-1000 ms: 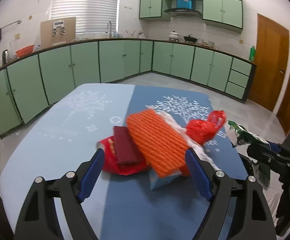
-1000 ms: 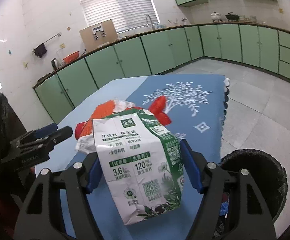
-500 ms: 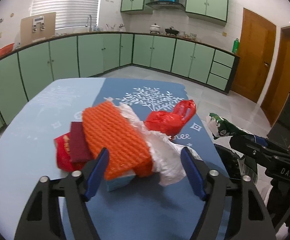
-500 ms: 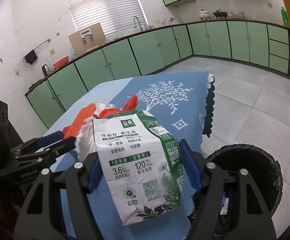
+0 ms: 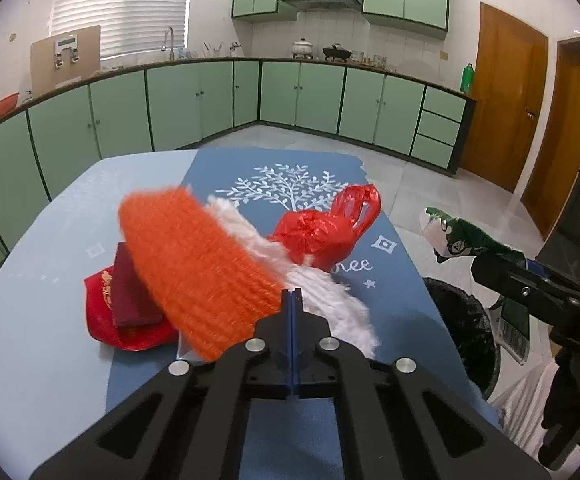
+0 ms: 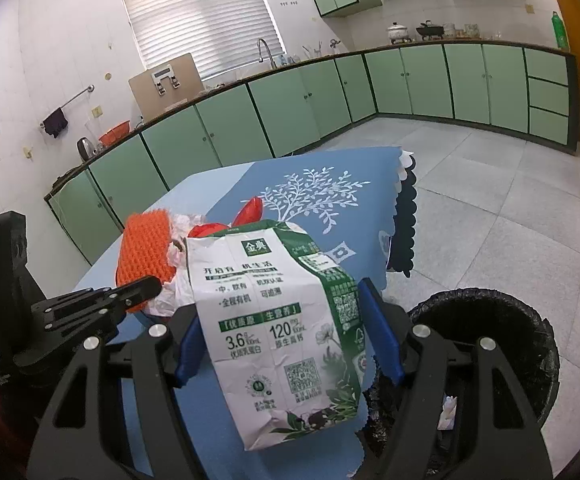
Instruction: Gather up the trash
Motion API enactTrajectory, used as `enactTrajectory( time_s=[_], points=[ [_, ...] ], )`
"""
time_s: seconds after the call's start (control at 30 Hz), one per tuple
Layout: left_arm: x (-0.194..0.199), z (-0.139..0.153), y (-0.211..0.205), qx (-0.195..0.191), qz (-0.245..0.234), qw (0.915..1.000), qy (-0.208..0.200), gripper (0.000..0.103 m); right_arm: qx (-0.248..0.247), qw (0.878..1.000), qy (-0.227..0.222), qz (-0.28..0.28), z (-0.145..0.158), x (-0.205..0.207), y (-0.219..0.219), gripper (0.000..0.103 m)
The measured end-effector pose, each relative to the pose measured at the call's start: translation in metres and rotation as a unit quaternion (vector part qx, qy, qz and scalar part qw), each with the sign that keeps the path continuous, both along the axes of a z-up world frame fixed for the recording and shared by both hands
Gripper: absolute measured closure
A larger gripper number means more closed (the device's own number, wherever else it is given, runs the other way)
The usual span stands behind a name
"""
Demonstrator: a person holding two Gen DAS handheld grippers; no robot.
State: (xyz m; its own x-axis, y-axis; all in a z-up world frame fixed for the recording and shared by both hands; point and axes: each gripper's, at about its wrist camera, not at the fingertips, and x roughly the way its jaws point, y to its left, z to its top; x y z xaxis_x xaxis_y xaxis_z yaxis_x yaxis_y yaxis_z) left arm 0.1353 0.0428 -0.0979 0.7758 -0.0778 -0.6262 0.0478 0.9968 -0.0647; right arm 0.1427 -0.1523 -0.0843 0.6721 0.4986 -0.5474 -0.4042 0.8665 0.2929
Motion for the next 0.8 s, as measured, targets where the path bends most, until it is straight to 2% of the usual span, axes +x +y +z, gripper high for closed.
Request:
enactTrajectory(
  time_s=[0.23,0.4,0.43,0.5,0.53,0.57,0.63,0.67,0.8],
  points=[
    [-0.017,0.011,0.006,0.005,0.001,0.9999,-0.015,0.103,0.003,1.000,-0.007,0.002,0.001,-0.005,-0.002,0.036],
    [-0.023,0.007,0.016,0.003,0.012,0.9999,-0.004,0.103,0.001,1.000,-0.004,0.006,0.000,-0.006,0.001,0.037],
    [-0.024,0.006,0.018,-0.002,0.017,0.9999,-0.001,0.099,0.000,1.000,-0.003,0.007,0.000,-0.006,0.002,0.037],
    [-0.020,0.002,0.025,-0.011,0.025,0.9996,0.010,0.073,-0.001,1.000,-0.002,0.009,0.000,-0.005,0.004,0.037],
    [-0.021,-0.001,0.028,-0.013,0.033,0.9993,0.011,0.053,-0.002,1.000,-0.001,0.010,0.000,-0.005,0.004,0.037],
    [-0.021,-0.003,0.029,-0.011,0.037,0.9992,0.010,0.048,-0.003,1.000,0.000,0.011,0.000,-0.003,0.006,0.037],
    [-0.017,-0.005,0.031,0.000,0.041,0.9991,0.009,0.045,-0.004,1.000,0.001,0.012,0.000,-0.003,0.008,0.037],
    [-0.014,-0.006,0.032,0.003,0.045,0.9989,0.010,0.037,-0.004,1.000,0.002,0.013,-0.001,-0.002,0.008,0.037],
    [-0.012,-0.006,0.043,-0.006,0.069,0.9975,0.012,0.034,-0.007,1.000,0.007,0.014,-0.004,0.001,0.010,0.037]
  ],
)
